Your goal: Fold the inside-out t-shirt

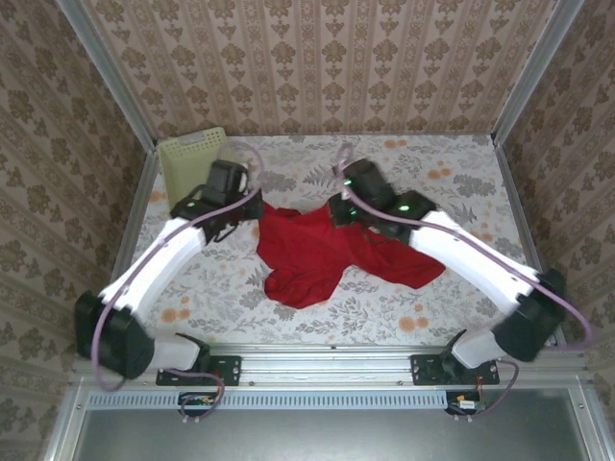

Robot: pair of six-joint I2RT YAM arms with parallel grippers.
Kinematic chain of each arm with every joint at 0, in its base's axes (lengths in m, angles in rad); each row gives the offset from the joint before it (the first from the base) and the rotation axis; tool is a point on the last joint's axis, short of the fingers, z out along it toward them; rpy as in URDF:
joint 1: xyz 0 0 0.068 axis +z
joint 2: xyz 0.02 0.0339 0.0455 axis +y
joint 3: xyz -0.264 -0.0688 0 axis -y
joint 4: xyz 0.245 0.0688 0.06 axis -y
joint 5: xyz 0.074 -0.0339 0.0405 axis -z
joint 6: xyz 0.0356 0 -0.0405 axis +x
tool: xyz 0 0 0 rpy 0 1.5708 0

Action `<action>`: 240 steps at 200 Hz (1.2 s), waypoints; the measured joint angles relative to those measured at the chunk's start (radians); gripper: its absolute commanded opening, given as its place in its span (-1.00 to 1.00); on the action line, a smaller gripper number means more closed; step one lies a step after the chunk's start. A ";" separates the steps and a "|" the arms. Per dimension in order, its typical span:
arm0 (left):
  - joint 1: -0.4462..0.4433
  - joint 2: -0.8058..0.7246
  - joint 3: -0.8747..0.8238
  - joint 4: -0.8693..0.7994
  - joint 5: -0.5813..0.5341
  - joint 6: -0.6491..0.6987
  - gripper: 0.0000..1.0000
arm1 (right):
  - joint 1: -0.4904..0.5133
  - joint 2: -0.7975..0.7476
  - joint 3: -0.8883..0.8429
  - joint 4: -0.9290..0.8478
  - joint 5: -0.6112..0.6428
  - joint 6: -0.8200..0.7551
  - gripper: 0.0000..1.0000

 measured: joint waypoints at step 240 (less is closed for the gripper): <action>-0.382 0.131 -0.213 -0.061 -0.174 -0.180 -0.05 | -0.033 -0.446 -0.906 0.129 0.011 0.349 -1.00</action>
